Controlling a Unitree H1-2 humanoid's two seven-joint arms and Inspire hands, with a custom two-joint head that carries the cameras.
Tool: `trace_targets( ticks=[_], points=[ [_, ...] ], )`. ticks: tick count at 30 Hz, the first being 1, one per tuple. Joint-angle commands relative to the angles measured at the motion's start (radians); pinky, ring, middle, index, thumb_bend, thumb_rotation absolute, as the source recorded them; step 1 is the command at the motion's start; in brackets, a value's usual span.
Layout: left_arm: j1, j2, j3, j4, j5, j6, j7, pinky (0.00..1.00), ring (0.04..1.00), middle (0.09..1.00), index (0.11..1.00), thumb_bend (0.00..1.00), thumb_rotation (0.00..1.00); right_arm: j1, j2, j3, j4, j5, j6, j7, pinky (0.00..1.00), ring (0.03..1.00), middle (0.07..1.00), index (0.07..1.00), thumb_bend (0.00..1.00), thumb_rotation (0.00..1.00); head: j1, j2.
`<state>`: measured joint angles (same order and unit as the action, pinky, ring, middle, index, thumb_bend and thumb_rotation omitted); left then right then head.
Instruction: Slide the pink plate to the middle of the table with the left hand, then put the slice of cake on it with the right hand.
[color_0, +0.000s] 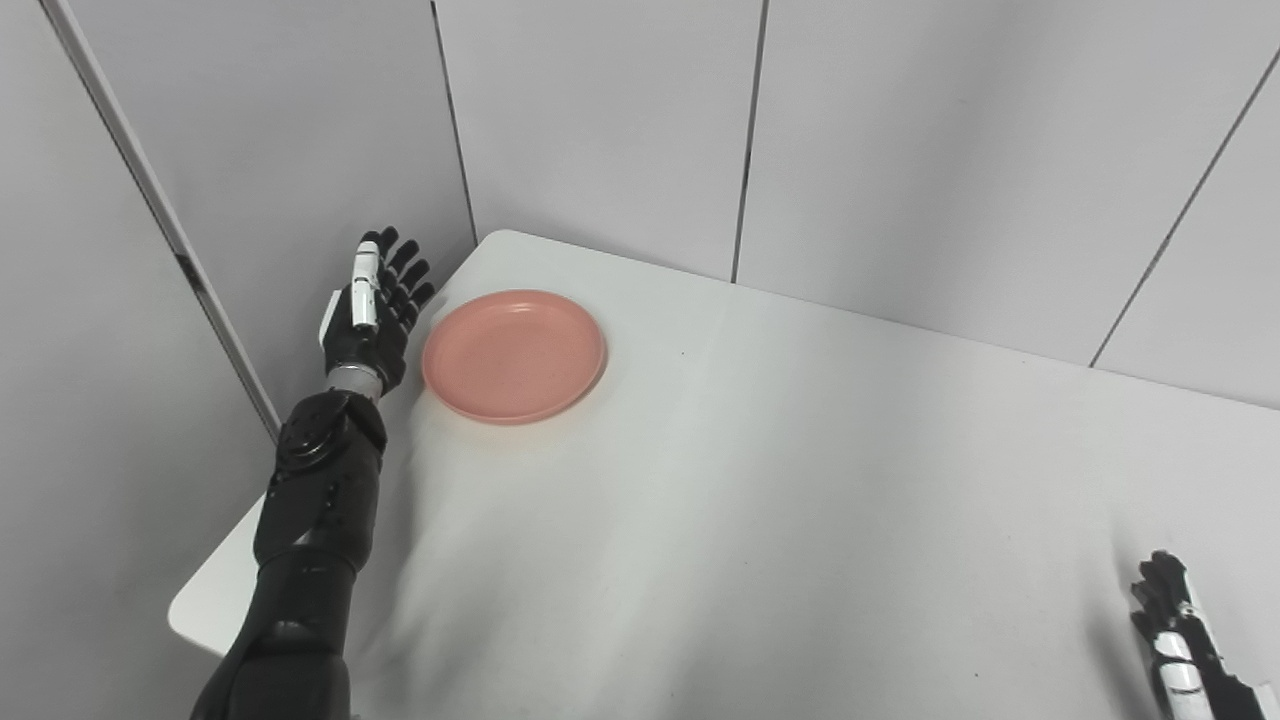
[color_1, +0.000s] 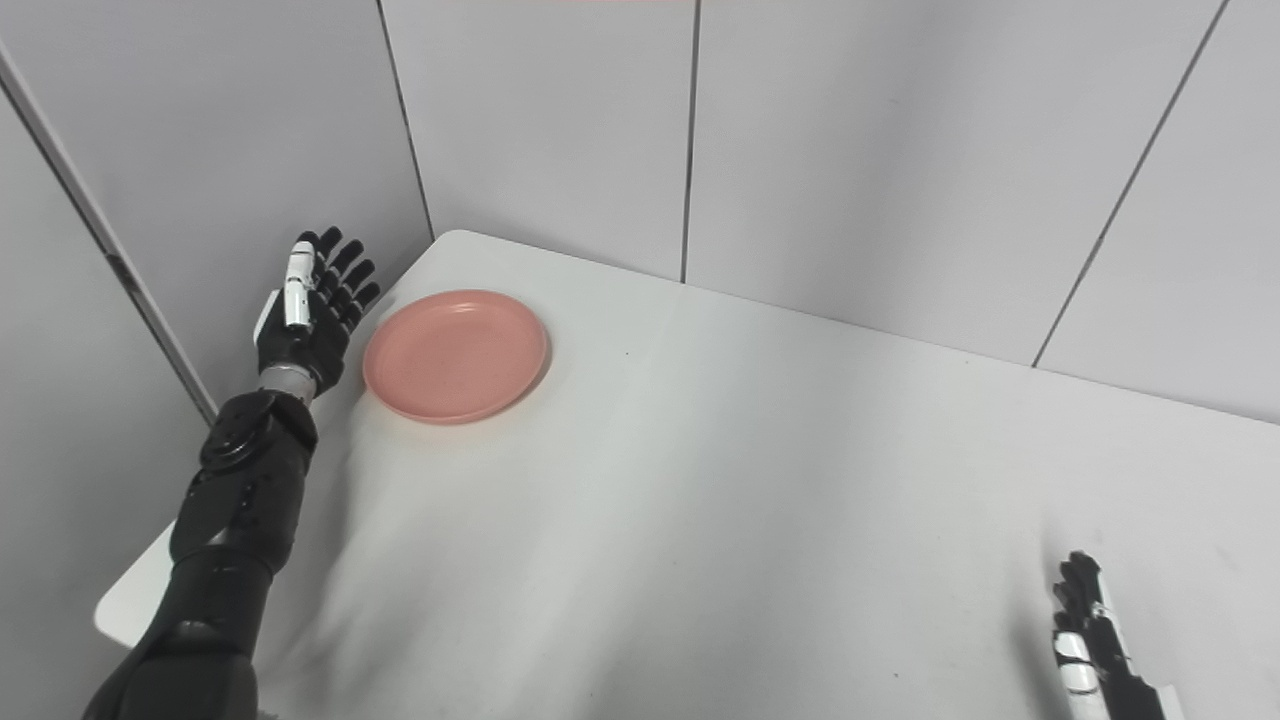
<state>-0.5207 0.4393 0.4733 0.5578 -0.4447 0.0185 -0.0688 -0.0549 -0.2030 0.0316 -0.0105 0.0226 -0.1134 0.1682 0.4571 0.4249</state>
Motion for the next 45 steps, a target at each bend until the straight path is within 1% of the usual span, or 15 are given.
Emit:
trace_targets(
  ticks=[1,3,8,13,15,23,32,36,37,41,44,45],
  points=[
    [-0.040,0.022,-0.006,-0.014,0.015,-0.037,-0.001,0.92,0.929,0.932,0.925,0.35,1.00,0.020,-0.008,-0.002,-0.007,0.004,0.027,0.007,1.00,1.000,1.000,1.000,0.21,1.00,-0.001,0.002],
    [-0.040,0.022,-0.010,-0.011,0.015,-0.039,-0.004,0.92,0.931,0.933,0.927,0.35,1.00,0.020,-0.009,-0.001,-0.008,-0.001,0.027,0.007,1.00,1.000,1.000,1.000,0.19,1.00,-0.002,0.003],
    [-0.043,0.016,-0.012,-0.002,0.005,-0.031,-0.007,0.93,0.933,0.937,0.934,0.34,1.00,0.018,-0.010,-0.001,-0.007,-0.005,0.023,0.005,1.00,1.000,1.000,1.000,0.17,1.00,-0.001,0.004],
    [-0.045,0.011,-0.012,0.010,-0.008,-0.023,-0.016,0.92,0.955,0.969,0.966,0.33,1.00,0.016,-0.012,-0.002,0.001,-0.008,0.010,0.005,1.00,1.000,1.000,1.000,0.15,1.00,0.000,0.006],
    [-0.044,0.010,-0.016,0.017,-0.004,-0.025,-0.017,0.92,0.958,0.971,0.969,0.33,1.00,0.017,-0.013,-0.001,-0.003,-0.008,0.015,0.006,1.00,1.000,1.000,1.000,0.15,1.00,-0.001,0.008],
    [-0.044,0.009,-0.031,0.055,0.011,-0.042,-0.030,0.95,0.956,0.965,0.966,0.34,1.00,0.019,-0.012,-0.002,-0.013,0.004,0.029,0.010,1.00,1.000,1.000,1.000,0.17,1.00,-0.002,0.014],
    [-0.042,0.005,-0.048,0.073,0.022,-0.042,-0.033,0.97,0.966,0.973,0.969,0.32,1.00,0.019,-0.014,-0.002,-0.016,0.002,0.028,0.011,1.00,1.000,1.000,1.000,0.16,1.00,-0.003,0.018],
    [-0.040,-0.006,-0.051,0.074,0.012,-0.034,-0.038,0.97,0.962,0.971,0.968,0.33,1.00,0.020,-0.012,-0.002,-0.023,-0.004,0.034,0.007,1.00,1.000,1.000,1.000,0.17,1.00,-0.004,0.024],
    [-0.039,-0.009,-0.052,0.072,0.010,-0.031,-0.041,0.96,0.967,0.975,0.972,0.34,1.00,0.020,-0.013,-0.002,-0.023,-0.004,0.031,0.007,1.00,1.000,1.000,1.000,0.16,1.00,-0.004,0.024],
    [-0.036,-0.028,-0.072,0.070,0.016,-0.031,-0.043,0.95,0.950,0.955,0.943,0.35,1.00,0.020,-0.013,-0.002,-0.022,-0.005,0.029,0.007,1.00,1.000,1.000,1.000,0.15,1.00,-0.009,0.029],
    [-0.035,-0.041,-0.096,0.074,0.014,-0.030,-0.070,0.96,0.952,0.959,0.945,0.35,1.00,0.019,-0.013,-0.001,-0.021,-0.010,0.025,0.006,1.00,1.000,1.000,1.000,0.17,1.00,-0.017,0.034],
    [-0.035,-0.043,-0.102,0.076,0.011,-0.029,-0.081,0.97,0.964,0.971,0.960,0.34,1.00,0.018,-0.013,-0.001,-0.019,-0.011,0.020,0.006,1.00,1.000,1.000,1.000,0.17,1.00,-0.017,0.034]
  ],
)
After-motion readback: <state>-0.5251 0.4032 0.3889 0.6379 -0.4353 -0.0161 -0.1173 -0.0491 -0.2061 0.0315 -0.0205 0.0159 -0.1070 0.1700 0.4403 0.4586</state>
